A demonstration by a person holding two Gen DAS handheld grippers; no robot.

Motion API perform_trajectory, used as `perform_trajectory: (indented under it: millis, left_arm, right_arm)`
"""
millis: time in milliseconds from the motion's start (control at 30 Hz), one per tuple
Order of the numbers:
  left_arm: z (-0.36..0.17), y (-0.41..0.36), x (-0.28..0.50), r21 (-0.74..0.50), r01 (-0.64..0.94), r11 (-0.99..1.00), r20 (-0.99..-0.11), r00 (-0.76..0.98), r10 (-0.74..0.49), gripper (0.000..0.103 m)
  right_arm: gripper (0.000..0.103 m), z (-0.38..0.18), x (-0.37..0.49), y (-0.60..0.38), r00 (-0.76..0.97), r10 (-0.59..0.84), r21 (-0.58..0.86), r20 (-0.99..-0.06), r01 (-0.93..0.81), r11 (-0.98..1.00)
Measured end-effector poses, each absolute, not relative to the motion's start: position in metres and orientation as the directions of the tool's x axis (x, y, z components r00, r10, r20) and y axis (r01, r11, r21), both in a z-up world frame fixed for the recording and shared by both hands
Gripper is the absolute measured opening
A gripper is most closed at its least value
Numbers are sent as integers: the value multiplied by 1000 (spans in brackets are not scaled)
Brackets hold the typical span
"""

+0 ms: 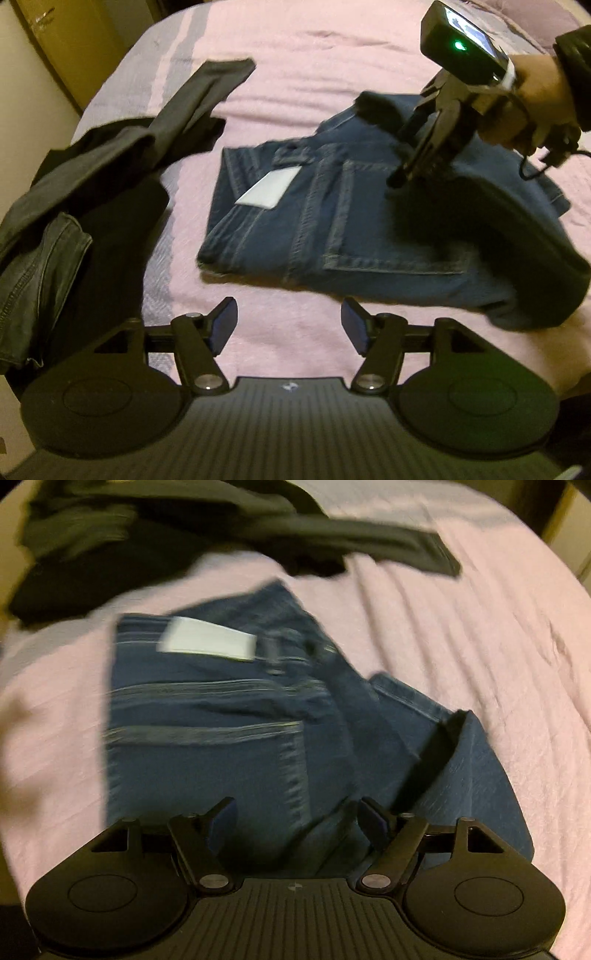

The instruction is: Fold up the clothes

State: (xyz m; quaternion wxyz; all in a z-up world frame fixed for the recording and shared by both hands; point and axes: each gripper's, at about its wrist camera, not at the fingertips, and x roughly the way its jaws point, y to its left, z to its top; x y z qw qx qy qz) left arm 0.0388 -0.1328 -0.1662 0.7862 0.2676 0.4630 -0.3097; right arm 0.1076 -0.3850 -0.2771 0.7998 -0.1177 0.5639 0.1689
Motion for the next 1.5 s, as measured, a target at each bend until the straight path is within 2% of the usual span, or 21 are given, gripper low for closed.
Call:
perform_trajectory:
  millis: [133,167,200,233,267,367,533,700,800,933,1033,1300,1433,1500]
  left_arm:
    - [-177,-124,60,113,739,665,-902,357,-243,58]
    - [-178,-123,63,117,745,657,-899,361,-249,58]
    - [-178,-122,65,121,751,649,-895,365,-256,58]
    - [-176,-121,67,127,760,637,-890,371,-264,58]
    - [-175,-121,69,133,769,626,-885,376,-273,58]
    - [-172,-119,71,163,804,573,-873,388,-296,62]
    - [-164,-117,68,260,857,446,-851,421,-314,67]
    - [-156,-103,47,349,886,305,-831,443,-337,74]
    - [-160,-94,31,379,900,214,-830,433,-352,74]
    - [-173,-94,1,432,902,20,-831,407,-379,74]
    - [-187,-95,-23,546,826,-141,-793,455,-406,73]
    - [-176,-99,-20,629,759,-169,-711,473,-520,71]
    - [-177,-99,-17,638,694,-333,-721,387,-575,71]
    - [-180,-101,-19,622,662,-417,-743,330,-583,66]
  right_arm:
    - [73,-289,122,-405,223,204,144,-953,-257,955]
    - [50,-288,123,-408,210,204,157,-956,-222,962]
    - [33,-284,123,-410,208,195,153,-958,-201,968]
    - [9,-275,120,-413,221,191,149,-957,-192,970]
    - [7,-263,116,-416,239,194,150,-951,-190,970]
    - [5,-222,92,-412,285,263,190,-922,-258,947]
    - [5,-152,20,-367,310,358,134,-881,-561,817]
    - [5,-129,-56,-335,260,424,126,-867,-710,693]
    - [5,-140,-89,-323,235,423,132,-875,-724,677]
    - [5,-147,-108,-321,262,428,169,-865,-651,740]
    - [5,-145,-107,-323,277,420,177,-864,-614,769]
    - [5,-146,-101,-311,270,386,132,-882,-646,752]
    - [6,-153,-101,-304,266,372,107,-889,-669,735]
    - [6,-154,-102,-304,265,369,111,-891,-661,742]
